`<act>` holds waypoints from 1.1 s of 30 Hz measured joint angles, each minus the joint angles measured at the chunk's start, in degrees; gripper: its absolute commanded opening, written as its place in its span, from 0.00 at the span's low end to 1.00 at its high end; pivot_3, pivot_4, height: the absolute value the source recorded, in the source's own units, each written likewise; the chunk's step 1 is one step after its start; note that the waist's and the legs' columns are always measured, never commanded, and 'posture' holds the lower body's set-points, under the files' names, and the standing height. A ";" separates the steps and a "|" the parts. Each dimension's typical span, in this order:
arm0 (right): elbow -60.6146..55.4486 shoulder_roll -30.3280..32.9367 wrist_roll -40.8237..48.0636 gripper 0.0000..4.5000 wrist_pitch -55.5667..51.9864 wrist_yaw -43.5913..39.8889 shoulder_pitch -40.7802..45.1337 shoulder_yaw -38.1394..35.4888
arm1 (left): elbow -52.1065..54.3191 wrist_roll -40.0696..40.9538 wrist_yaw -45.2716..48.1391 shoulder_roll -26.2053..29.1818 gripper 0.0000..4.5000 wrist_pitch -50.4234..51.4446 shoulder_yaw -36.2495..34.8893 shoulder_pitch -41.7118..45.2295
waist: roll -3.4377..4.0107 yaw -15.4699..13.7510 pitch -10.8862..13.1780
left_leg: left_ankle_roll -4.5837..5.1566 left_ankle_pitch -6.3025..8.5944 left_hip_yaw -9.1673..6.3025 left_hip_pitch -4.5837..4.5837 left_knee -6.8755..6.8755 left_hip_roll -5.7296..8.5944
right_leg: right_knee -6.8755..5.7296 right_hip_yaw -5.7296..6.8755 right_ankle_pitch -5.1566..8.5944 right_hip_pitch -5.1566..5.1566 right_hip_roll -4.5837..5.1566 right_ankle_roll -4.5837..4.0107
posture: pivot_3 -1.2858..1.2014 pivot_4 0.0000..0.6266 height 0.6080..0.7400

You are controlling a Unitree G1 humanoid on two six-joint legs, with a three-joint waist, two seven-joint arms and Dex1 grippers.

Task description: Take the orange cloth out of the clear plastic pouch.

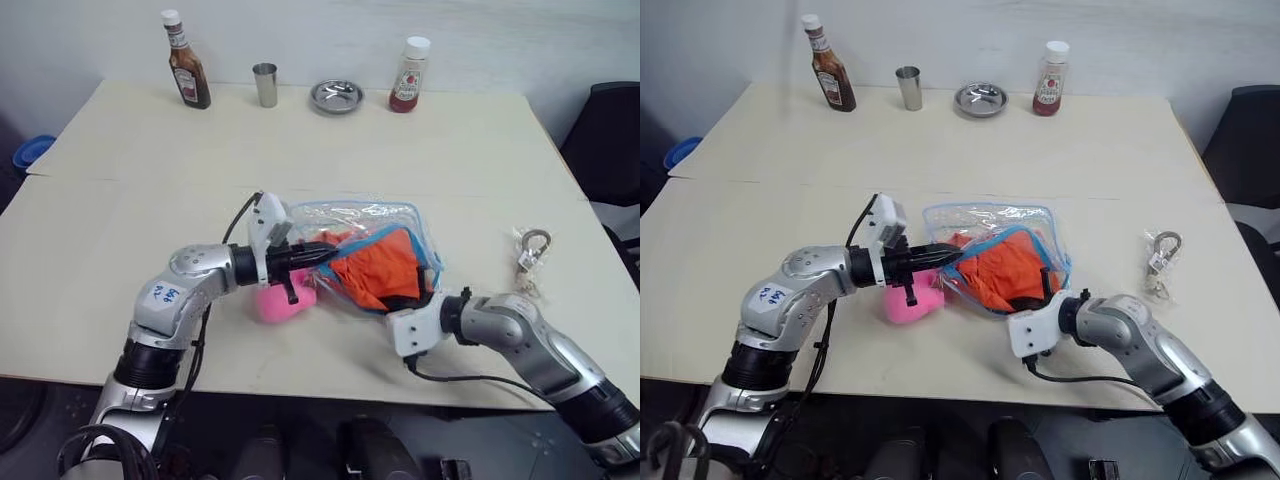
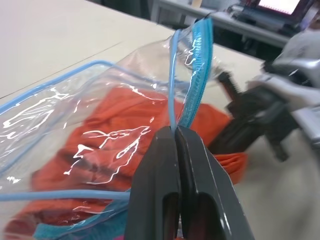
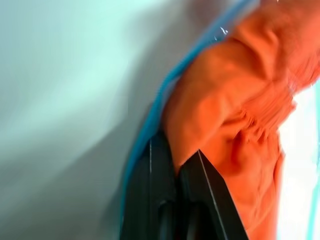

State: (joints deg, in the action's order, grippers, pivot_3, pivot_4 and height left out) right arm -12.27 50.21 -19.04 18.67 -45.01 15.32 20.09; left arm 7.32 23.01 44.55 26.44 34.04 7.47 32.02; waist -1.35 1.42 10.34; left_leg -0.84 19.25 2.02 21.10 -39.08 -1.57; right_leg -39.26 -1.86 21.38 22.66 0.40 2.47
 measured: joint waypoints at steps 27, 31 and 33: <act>23.75 8.50 18.51 0.00 3.22 -0.10 -8.58 -22.38 | 1.96 -6.72 22.75 26.18 0.00 -21.42 -4.38 -17.87 | 0.12 1.21 0.09 | 0.19 0.10 0.11 -0.26 0.12 -0.08 | -0.10 -0.13 0.01 -0.13 -0.02 -0.03 | 0.52 0.24 1.00; 23.00 5.50 19.57 0.00 -2.62 0.50 -7.59 -22.62 | 1.82 -8.40 21.23 24.59 0.00 -21.91 -3.90 -17.22 | 0.15 1.06 0.10 | 0.20 0.11 0.11 -0.24 0.12 -0.08 | -0.10 -0.12 0.01 -0.11 -0.03 -0.03 | 0.52 0.24 1.00; 20.33 4.50 22.24 0.10 -5.94 -1.01 -8.50 -22.88 | 0.65 -9.85 19.73 22.91 0.05 -22.07 -3.29 -15.99 | 0.15 0.78 0.10 | 0.22 0.12 0.11 -0.22 0.12 -0.08 | -0.09 -0.12 0.01 -0.11 -0.02 -0.02 | 0.52 0.24 1.00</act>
State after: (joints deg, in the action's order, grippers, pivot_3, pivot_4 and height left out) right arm 8.06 54.71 3.20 12.73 -46.02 6.82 -2.79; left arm 7.97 13.16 64.28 49.35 11.97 4.18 16.03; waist -1.20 2.21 10.44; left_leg -0.63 19.37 2.13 20.88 -38.97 -1.64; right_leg -39.35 -1.98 21.39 22.55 0.38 2.44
